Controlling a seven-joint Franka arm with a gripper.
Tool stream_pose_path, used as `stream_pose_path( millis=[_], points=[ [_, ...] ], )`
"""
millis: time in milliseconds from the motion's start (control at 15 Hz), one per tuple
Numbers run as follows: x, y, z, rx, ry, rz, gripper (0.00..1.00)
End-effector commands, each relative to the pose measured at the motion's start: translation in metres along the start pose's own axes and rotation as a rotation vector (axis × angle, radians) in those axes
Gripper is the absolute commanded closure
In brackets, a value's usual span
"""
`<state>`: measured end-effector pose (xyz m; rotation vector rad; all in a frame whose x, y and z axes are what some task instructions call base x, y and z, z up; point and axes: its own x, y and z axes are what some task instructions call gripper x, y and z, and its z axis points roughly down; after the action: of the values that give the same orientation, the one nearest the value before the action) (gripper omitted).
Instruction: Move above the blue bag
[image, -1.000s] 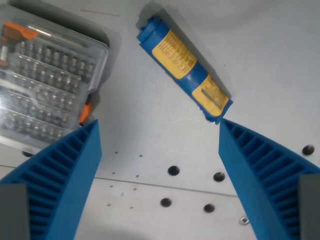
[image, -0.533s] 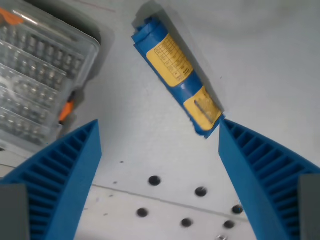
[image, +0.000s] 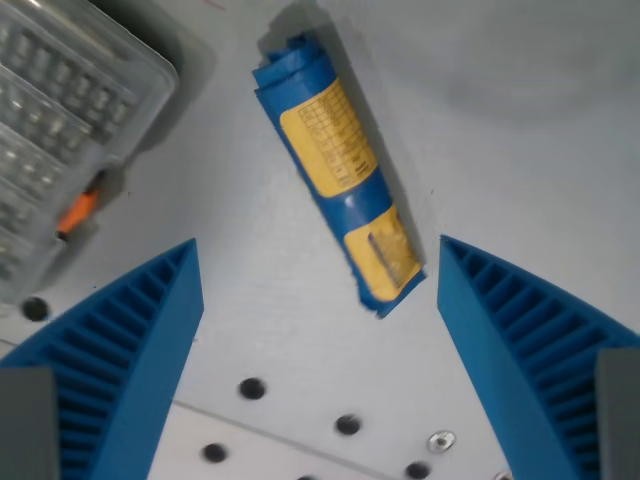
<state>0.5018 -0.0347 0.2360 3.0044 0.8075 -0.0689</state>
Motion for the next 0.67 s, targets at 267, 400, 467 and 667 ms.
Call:
stream_pose_path(
  millis=[267, 400, 467, 667],
  points=[
    [-0.006, 0.005, 0.026, -0.095, 0.051, -0.314, 0.00],
    [-0.006, 0.006, 0.034, -0.096, 0.051, -0.330, 0.00],
    [-0.006, 0.007, 0.037, -0.097, 0.052, -0.342, 0.00],
    [-0.006, 0.008, 0.047, -0.105, 0.053, -0.361, 0.00]
  ],
)
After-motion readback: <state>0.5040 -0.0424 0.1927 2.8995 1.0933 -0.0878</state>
